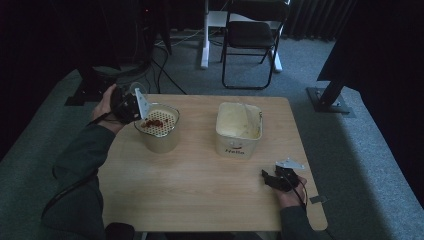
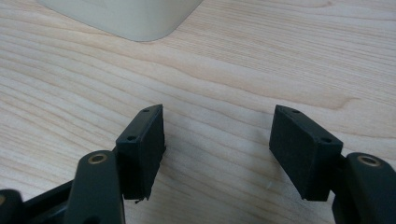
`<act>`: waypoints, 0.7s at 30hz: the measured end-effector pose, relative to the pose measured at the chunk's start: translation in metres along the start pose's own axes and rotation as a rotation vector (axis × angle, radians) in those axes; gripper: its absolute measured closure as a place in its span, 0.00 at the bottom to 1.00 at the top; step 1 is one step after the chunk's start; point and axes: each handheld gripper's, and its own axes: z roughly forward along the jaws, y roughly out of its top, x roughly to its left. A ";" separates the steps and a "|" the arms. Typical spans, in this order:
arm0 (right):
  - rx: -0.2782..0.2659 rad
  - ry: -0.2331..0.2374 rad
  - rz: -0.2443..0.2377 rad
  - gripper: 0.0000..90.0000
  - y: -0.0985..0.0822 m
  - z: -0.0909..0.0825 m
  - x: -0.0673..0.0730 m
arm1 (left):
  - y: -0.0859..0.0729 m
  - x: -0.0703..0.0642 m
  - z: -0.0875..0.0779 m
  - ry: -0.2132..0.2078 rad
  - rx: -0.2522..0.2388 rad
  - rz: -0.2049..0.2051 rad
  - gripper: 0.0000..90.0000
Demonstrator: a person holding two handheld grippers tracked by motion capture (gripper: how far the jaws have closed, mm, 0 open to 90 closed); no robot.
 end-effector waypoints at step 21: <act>0.000 -0.001 -0.002 0.39 0.000 0.000 0.000 | 0.077 -0.013 0.013 -0.502 -0.232 -0.565 0.33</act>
